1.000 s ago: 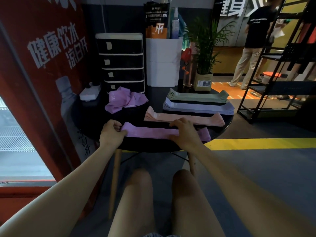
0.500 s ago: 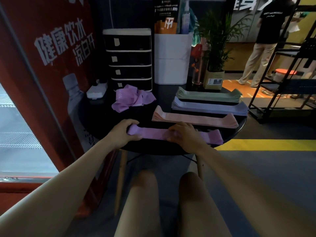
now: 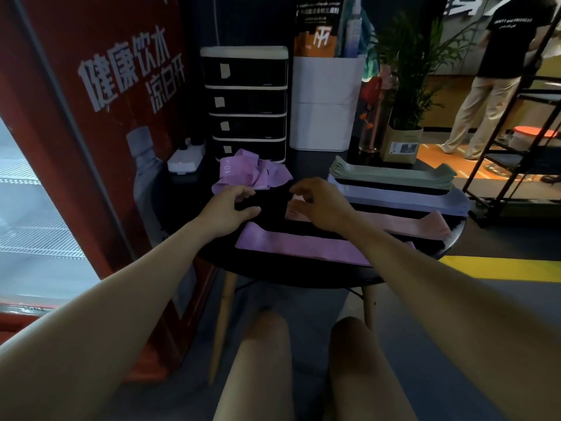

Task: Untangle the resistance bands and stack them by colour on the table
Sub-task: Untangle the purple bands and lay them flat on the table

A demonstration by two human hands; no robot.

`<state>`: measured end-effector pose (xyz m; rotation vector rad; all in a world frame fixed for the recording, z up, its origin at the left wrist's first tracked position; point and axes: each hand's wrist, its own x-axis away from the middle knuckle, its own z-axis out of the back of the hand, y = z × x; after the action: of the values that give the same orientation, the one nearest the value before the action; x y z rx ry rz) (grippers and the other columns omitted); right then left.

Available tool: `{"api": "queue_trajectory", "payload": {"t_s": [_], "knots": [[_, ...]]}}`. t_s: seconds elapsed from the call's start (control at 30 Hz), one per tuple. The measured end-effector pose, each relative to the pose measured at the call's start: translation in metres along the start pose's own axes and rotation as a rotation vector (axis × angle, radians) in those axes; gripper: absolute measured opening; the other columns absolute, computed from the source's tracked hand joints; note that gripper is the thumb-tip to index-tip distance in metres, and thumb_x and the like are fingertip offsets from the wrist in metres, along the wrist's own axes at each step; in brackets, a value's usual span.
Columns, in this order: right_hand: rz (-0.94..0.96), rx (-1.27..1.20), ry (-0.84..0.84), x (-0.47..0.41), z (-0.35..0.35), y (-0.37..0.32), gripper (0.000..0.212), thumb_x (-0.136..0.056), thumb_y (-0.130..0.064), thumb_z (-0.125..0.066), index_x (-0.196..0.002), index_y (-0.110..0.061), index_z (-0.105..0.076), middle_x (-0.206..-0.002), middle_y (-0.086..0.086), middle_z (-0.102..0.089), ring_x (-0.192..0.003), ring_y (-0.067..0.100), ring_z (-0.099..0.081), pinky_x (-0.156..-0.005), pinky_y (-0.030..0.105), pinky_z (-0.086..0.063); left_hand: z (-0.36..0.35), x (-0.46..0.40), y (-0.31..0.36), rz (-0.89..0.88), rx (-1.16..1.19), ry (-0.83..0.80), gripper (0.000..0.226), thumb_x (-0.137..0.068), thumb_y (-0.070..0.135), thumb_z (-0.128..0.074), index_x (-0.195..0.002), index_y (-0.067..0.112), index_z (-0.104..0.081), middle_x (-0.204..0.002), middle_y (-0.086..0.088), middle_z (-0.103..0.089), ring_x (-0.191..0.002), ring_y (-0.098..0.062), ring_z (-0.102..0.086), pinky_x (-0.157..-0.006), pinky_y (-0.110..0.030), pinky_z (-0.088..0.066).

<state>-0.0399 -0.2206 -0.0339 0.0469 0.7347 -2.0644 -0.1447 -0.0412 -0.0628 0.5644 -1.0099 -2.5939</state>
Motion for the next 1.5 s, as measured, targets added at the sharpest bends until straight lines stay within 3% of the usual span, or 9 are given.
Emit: {"api": "queue_trajectory", "payload": {"t_s": [0.23,0.37,0.5,0.67,0.8,0.93,1.2,1.37,1.5], "knots": [[-0.026,-0.048,-0.070,-0.079,-0.019,0.000,0.031,-0.086,-0.013,-0.064,-0.117,-0.006,-0.061,-0.118,0.011,-0.062,-0.106,0.023,-0.059,-0.090,0.025,-0.042,0.018,-0.046,-0.012,-0.014,-0.079,0.090,0.038,-0.085,0.011,-0.066,-0.121,0.004,-0.057,-0.111,0.000,-0.049,-0.102,-0.011,-0.048,-0.085,-0.019,-0.035],[-0.018,0.004,-0.111,-0.119,-0.035,0.002,0.028,-0.087,-0.014,-0.062,-0.114,-0.006,-0.062,-0.114,0.012,-0.063,-0.102,0.024,-0.059,-0.083,0.024,-0.042,0.024,-0.072,-0.028,0.009,-0.155,0.110,0.036,-0.083,0.006,-0.065,-0.118,0.005,-0.060,-0.119,-0.012,-0.053,-0.104,-0.020,-0.055,-0.080,-0.018,-0.037],[-0.035,0.039,-0.134,-0.155,-0.051,0.006,0.029,-0.088,-0.016,-0.061,-0.114,-0.005,-0.062,-0.118,0.013,-0.061,-0.107,0.027,-0.058,-0.093,0.033,-0.046,0.028,-0.094,-0.045,0.041,-0.177,0.114,0.034,-0.084,0.005,-0.063,-0.117,0.006,-0.060,-0.122,-0.015,-0.051,-0.110,-0.026,-0.054,-0.086,-0.020,-0.037],[-0.061,0.070,-0.141,-0.185,-0.066,0.007,0.027,-0.090,-0.021,-0.058,-0.108,-0.001,-0.062,-0.112,0.015,-0.063,-0.104,0.030,-0.058,-0.090,0.035,-0.047,0.028,-0.115,-0.063,0.067,-0.161,0.102,0.031,-0.084,0.011,-0.064,-0.115,0.011,-0.062,-0.120,-0.010,-0.053,-0.106,-0.021,-0.055,-0.083,-0.019,-0.038],[-0.089,0.086,-0.140,-0.201,-0.081,0.011,0.025,-0.088,-0.024,-0.057,-0.068,-0.015,-0.046,-0.092,0.011,-0.055,-0.090,0.025,-0.055,-0.074,0.027,-0.040,0.030,-0.125,-0.077,0.086,-0.137,0.121,0.032,-0.084,0.020,-0.068,-0.114,0.013,-0.062,-0.119,-0.006,-0.056,-0.099,-0.012,-0.055,-0.079,-0.014,-0.037],[-0.088,0.084,-0.108,-0.210,-0.092,0.016,0.020,-0.086,-0.019,-0.055,-0.097,-0.006,-0.063,-0.102,0.013,-0.064,-0.098,0.029,-0.059,-0.080,0.032,-0.045,0.034,-0.129,-0.087,0.090,-0.134,0.138,0.028,-0.084,0.017,-0.067,-0.112,0.014,-0.062,-0.117,-0.004,-0.057,-0.096,-0.009,-0.053,-0.082,-0.014,-0.036],[0.068,-0.154,0.026,-0.211,-0.072,0.007,0.018,-0.088,-0.009,-0.053,-0.084,-0.010,-0.071,-0.068,-0.002,-0.062,-0.062,0.012,-0.054,-0.060,0.027,-0.043,0.045,-0.134,-0.071,0.038,-0.131,0.299,0.043,-0.083,0.010,-0.067,-0.123,0.013,-0.052,-0.119,0.001,-0.045,-0.102,-0.008,-0.048,-0.086,-0.019,-0.037],[0.208,-0.237,0.079,-0.202,-0.040,-0.023,0.019,-0.085,-0.005,-0.054,-0.091,-0.008,-0.073,-0.086,0.005,-0.071,-0.079,0.019,-0.063,-0.070,0.031,-0.050,0.054,-0.136,-0.043,-0.073,-0.107,0.211,0.046,-0.078,0.007,-0.072,-0.120,0.014,-0.056,-0.119,-0.001,-0.059,-0.108,-0.015,-0.056,-0.095,-0.030,-0.046],[0.240,-0.243,0.117,-0.195,-0.020,-0.035,0.021,-0.086,-0.008,-0.054,-0.093,-0.015,-0.074,-0.092,0.000,-0.072,-0.083,0.012,-0.063,-0.075,0.023,-0.050,0.059,-0.122,-0.026,-0.115,-0.076,0.252,0.032,-0.082,-0.001,-0.063,-0.111,0.013,-0.059,-0.106,0.003,-0.060,-0.090,-0.007,-0.056,-0.073,-0.003,-0.039]]}}
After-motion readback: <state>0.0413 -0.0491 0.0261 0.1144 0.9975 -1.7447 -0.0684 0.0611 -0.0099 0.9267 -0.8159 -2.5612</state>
